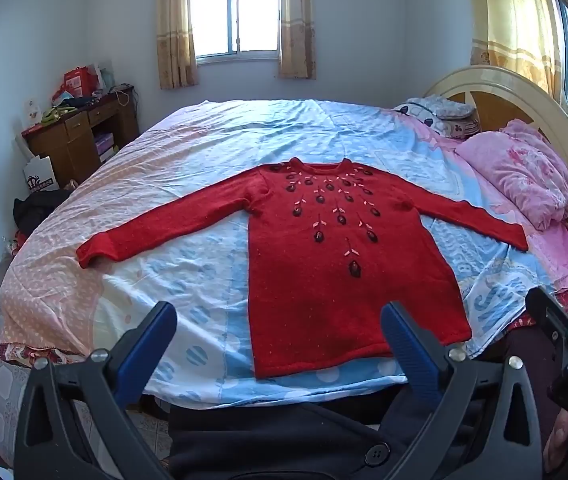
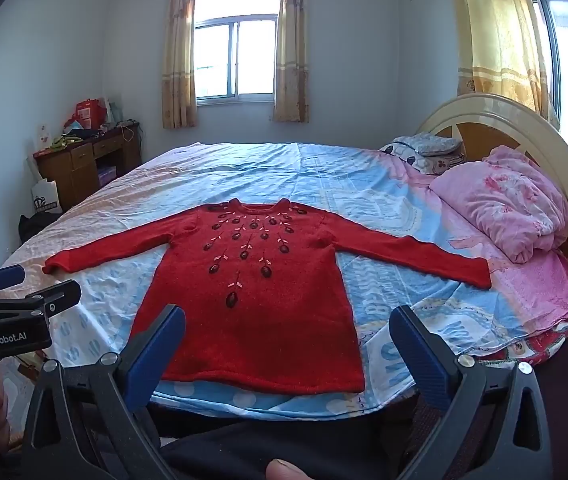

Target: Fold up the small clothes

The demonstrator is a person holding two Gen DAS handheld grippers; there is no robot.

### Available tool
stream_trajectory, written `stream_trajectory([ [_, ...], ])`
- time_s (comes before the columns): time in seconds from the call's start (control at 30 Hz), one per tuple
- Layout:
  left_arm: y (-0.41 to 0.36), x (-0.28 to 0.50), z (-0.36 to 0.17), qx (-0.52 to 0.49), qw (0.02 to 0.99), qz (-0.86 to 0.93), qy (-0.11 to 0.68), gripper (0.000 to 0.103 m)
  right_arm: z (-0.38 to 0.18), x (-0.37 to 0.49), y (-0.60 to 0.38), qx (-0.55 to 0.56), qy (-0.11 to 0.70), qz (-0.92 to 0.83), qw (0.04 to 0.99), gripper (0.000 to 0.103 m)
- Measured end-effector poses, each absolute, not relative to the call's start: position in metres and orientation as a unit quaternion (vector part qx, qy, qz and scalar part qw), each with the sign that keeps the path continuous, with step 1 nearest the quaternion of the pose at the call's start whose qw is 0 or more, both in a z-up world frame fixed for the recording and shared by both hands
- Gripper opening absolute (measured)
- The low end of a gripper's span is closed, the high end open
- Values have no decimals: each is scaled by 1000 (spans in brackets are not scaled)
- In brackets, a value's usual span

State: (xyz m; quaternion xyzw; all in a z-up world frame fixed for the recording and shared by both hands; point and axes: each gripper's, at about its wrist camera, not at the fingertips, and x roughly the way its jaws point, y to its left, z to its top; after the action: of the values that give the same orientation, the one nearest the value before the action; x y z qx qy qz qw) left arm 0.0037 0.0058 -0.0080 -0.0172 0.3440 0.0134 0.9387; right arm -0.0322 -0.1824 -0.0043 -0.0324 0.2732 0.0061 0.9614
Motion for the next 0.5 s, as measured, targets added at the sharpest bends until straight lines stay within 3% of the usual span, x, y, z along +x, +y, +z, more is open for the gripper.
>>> stream_trajectory([
  [0.5, 7, 4, -9, -17, 938, 15, 345, 103, -8, -30, -185, -31, 276, 9, 961, 102],
])
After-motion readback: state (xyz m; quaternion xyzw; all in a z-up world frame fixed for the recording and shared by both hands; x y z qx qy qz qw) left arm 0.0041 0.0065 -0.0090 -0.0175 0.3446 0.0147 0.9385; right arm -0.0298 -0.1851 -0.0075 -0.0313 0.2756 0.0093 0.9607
